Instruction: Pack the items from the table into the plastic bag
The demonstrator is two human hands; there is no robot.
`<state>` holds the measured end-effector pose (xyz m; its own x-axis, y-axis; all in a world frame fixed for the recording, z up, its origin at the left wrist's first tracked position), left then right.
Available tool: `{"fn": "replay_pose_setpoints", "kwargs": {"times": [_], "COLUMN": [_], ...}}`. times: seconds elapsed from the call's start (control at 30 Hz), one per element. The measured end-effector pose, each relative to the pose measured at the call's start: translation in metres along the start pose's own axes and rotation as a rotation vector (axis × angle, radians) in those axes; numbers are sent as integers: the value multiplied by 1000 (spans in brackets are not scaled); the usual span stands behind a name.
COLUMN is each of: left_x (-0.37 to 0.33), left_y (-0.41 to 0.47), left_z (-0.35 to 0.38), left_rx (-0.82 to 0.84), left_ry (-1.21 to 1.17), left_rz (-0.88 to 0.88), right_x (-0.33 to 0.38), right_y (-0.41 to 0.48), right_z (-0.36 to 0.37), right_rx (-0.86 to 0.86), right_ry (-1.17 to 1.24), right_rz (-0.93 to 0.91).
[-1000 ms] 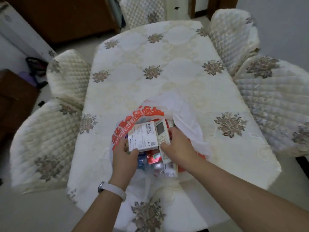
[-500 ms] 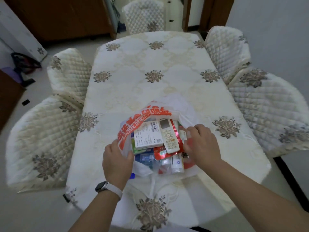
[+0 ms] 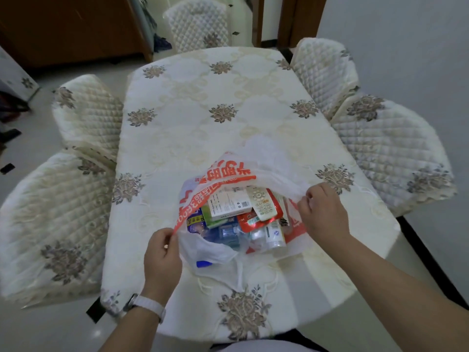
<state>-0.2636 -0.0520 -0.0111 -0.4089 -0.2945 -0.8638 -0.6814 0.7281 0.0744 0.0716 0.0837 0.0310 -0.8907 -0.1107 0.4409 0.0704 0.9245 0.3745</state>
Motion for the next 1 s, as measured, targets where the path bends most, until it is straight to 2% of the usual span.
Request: {"fn": "replay_pose_setpoints", "kwargs": {"times": [0.13,0.23,0.4,0.57,0.7,0.77,0.87,1.0], "left_x": [12,8,-9,10,27,26,15,-10], "left_y": [-1,-4,-13,-6,-9,-6,-5,-12], "left_z": [-10,-12,22,35,21,16,10,-4], "left_rx": [38,28,203,260,367,367,304,208], "left_ry": [103,216,459,631,714,691,578,387], "left_rz": [48,134,536,545,554,550,556,597], "right_x": [-20,-46,-82,-79,-75,-70,-51,2], "right_y": [-21,-41,-75,-82,-85,-85,-74,-39], "right_z": [-22,-27,-8,8,15,11,-1,-18], "right_rx": [-78,-61,187,332,446,443,339,159], "right_ry": [86,13,-224,-311,-375,-383,-316,-163], "right_rz": [47,116,81,38,31,49,32,-206]}}
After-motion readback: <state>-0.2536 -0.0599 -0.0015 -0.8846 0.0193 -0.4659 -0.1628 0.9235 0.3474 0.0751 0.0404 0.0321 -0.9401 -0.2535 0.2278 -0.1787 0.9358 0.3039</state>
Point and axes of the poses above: each hand's wrist, its own y-axis towards the middle knuckle, its own z-axis out of the palm, x = y × z, the point moved 4 cm from there along y, towards the middle knuckle, and after that the axes turned 9 degrees about -x, right-handed, at the moved point
